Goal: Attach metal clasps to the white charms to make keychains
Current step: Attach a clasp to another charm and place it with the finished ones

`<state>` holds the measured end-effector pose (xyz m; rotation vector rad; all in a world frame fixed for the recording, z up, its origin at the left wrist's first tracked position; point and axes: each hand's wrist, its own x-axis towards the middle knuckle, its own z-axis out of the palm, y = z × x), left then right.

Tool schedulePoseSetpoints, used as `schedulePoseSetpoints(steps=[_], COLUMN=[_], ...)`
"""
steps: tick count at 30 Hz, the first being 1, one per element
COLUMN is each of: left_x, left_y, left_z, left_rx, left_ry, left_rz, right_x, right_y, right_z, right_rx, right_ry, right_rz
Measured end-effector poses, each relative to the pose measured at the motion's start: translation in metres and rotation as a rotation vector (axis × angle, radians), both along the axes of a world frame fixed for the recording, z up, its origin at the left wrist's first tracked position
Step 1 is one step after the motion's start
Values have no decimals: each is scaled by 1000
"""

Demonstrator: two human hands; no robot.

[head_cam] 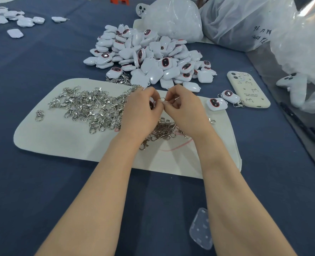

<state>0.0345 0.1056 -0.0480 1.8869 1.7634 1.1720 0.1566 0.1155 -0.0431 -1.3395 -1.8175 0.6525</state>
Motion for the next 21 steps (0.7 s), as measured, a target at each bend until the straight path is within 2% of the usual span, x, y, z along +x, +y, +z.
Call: schedulePoseSetpoints(steps=[5,14,21], left_x=[-4,-6,-6], left_y=[0,-3,-3], left_z=[3,7,6], left_rx=[-44,-93,-115], left_ry=[-97,-163,-171], left_rz=[-36,-116,-99], right_x=[-4,-6,-6], right_y=[-2,-1,3], right_z=[-1,-3,-8], right_rx=[71,57,-21], right_ry=[70,170,96], right_rz=[10,49,32])
